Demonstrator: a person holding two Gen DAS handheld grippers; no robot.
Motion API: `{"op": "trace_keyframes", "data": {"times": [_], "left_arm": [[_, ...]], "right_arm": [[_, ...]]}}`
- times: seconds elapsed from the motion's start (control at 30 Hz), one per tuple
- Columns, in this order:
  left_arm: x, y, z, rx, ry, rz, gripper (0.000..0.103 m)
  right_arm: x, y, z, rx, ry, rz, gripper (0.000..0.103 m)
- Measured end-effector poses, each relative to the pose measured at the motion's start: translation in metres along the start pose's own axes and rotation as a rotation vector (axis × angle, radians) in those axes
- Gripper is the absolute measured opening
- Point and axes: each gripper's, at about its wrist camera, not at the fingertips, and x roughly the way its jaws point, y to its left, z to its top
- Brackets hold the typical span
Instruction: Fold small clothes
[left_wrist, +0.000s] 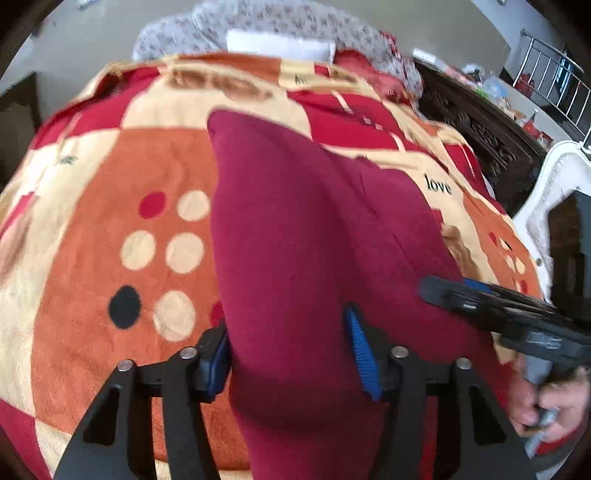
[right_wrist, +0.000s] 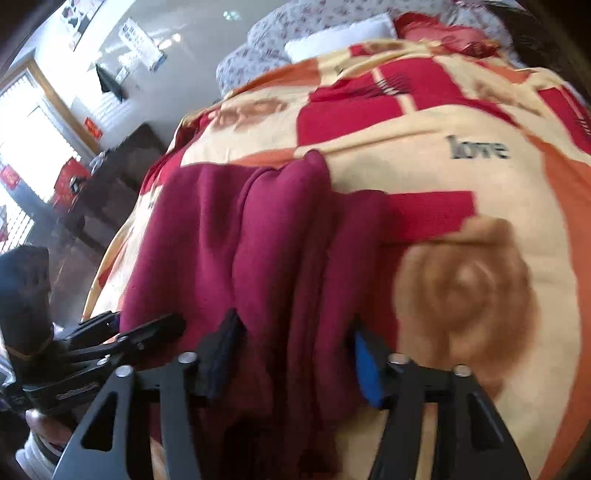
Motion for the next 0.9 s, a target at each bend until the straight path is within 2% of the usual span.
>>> {"op": "trace_keyframes", "data": {"times": [0.07, 0.17, 0.23, 0.33, 0.4, 0.47, 0.53, 0.57, 0.6, 0.7, 0.9], "left_arm": [[-0.002, -0.004, 0.001, 0.009, -0.001, 0.043, 0.062], [0.0, -0.009, 0.004, 0.006, 0.003, 0.068, 0.063], [0.001, -0.011, 0.003, 0.003, -0.002, 0.083, 0.065], [0.002, -0.013, 0.001, 0.027, -0.021, 0.124, 0.068], [0.001, -0.015, 0.001, 0.043, -0.022, 0.139, 0.069], [0.001, -0.016, 0.001, 0.043, -0.02, 0.142, 0.071], [0.0, -0.016, 0.002, 0.046, -0.027, 0.151, 0.073], [0.0, -0.016, 0.002, 0.05, -0.033, 0.158, 0.075], [-0.001, -0.016, 0.002, 0.056, -0.038, 0.165, 0.077], [-0.005, -0.017, 0.001, 0.072, -0.046, 0.181, 0.078], [-0.016, -0.022, -0.002, 0.104, -0.086, 0.231, 0.078]], "right_arm": [[-0.02, 0.001, -0.001, 0.011, -0.041, 0.014, 0.065], [-0.038, 0.015, 0.003, -0.043, -0.098, -0.02, 0.064], [-0.041, 0.026, 0.008, -0.076, -0.121, -0.02, 0.062], [-0.031, 0.039, 0.016, -0.104, -0.108, -0.016, 0.054], [-0.017, 0.047, 0.018, -0.148, -0.085, -0.049, 0.048], [-0.002, 0.053, 0.019, -0.187, -0.063, -0.098, 0.047], [0.011, 0.053, 0.021, -0.225, -0.053, -0.18, 0.046], [0.02, 0.048, 0.021, -0.246, -0.05, -0.238, 0.04], [0.027, 0.043, 0.023, -0.251, -0.044, -0.253, 0.038], [0.029, 0.026, 0.025, -0.181, -0.034, -0.204, 0.038], [-0.011, 0.049, 0.008, -0.249, -0.064, -0.207, 0.039]]}}
